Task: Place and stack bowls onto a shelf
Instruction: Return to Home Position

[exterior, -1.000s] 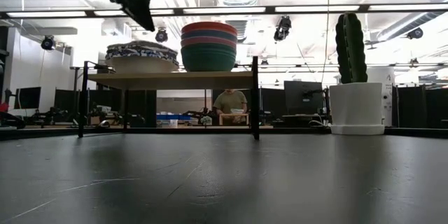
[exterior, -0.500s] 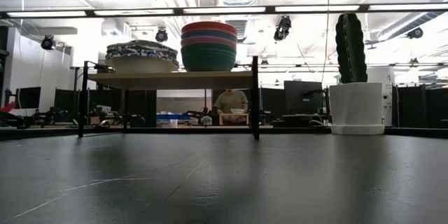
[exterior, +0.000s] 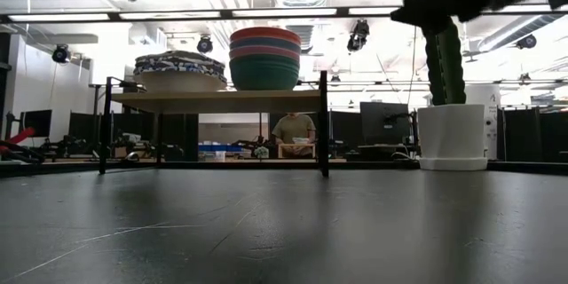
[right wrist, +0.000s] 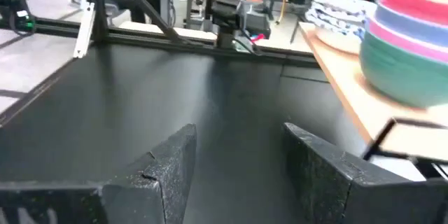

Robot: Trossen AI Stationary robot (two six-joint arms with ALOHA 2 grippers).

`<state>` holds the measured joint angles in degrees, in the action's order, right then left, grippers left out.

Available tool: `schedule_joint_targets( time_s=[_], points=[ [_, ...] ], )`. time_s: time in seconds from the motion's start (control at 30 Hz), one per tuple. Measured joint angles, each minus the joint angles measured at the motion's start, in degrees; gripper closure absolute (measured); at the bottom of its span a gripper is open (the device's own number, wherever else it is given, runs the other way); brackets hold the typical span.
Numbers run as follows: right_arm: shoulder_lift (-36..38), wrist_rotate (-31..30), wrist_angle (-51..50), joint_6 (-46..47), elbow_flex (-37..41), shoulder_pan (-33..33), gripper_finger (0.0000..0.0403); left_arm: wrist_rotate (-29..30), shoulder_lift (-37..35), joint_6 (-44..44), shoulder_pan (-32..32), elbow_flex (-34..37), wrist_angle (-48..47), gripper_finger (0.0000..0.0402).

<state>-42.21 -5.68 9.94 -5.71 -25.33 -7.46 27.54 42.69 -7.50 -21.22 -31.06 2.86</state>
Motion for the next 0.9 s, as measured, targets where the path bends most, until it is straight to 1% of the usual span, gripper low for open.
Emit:
schedule_joint_targets(
  time_s=[0.07, 0.13, 0.27, 0.37, 0.43, 0.53, 0.6, 0.7, 0.8, 0.9],
  points=[
    [2.7, 0.2, 0.1, 0.0, 2.2, 0.8, 0.0212, -0.7, -3.6, 0.0, 1.9, 2.6, 0.2, 0.0255],
    [5.4, 0.2, 0.1, -0.1, 4.2, 1.1, 0.0218, -2.6, -7.1, 0.2, 4.4, 4.7, 1.1, 0.0275],
    [11.5, -0.2, 0.2, -0.3, 7.9, 1.3, 0.0233, -9.5, -13.1, 0.5, 11.0, 7.5, 1.2, 0.033],
    [15.9, -0.3, 0.2, -0.9, 10.2, 1.3, 0.0247, -15.1, -16.2, 0.5, 16.3, 9.0, 1.1, 0.0377],
    [18.8, -0.4, -0.3, -1.3, 11.4, 1.6, 0.0256, -18.9, -17.8, 0.5, 19.8, 10.1, 1.1, 0.0395],
    [23.3, -3.2, -3.8, -1.5, 12.1, 2.4, 0.0272, -24.3, -20.0, 0.5, 24.8, 11.8, 1.0, 0.0392],
    [26.3, -4.6, -8.2, -1.6, 12.1, 2.9, 0.0282, -27.3, -21.5, 0.8, 28.0, 13.2, 0.9, 0.0395],
    [30.8, -4.9, -13.6, -1.4, 12.0, 3.3, 0.0298, -31.2, -23.7, 2.2, 32.1, 14.8, 0.8, 0.04],
    [35.1, -4.8, -15.4, -1.3, 12.3, 3.3, 0.0314, -33.1, -26.0, 4.8, 34.4, 16.6, 1.2, 0.0401],
    [39.4, -4.8, -17.2, -1.6, 13.2, 3.3, 0.0328, -33.8, -27.9, 6.6, 34.7, 18.5, 1.0, 0.0401]
  ],
)
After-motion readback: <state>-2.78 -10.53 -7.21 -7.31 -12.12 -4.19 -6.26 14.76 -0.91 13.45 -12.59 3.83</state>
